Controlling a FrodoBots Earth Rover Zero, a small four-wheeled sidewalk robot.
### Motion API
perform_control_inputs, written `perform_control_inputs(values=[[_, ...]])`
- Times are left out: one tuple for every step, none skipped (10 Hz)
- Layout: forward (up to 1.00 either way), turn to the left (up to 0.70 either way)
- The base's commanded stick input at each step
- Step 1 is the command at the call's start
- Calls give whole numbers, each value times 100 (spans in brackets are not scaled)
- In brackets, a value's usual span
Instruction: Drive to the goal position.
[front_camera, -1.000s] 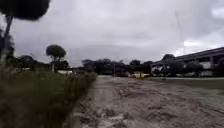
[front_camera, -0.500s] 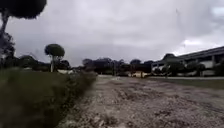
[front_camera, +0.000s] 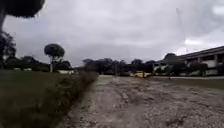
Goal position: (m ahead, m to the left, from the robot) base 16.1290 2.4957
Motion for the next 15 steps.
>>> perform_control_inputs(values=[[50,0],[50,0],[50,0],[50,0],[70,0],[70,0],[70,0],[70,0],[70,0],[70,0],[70,0],[70,0],[70,0],[70,0],[70,0]])
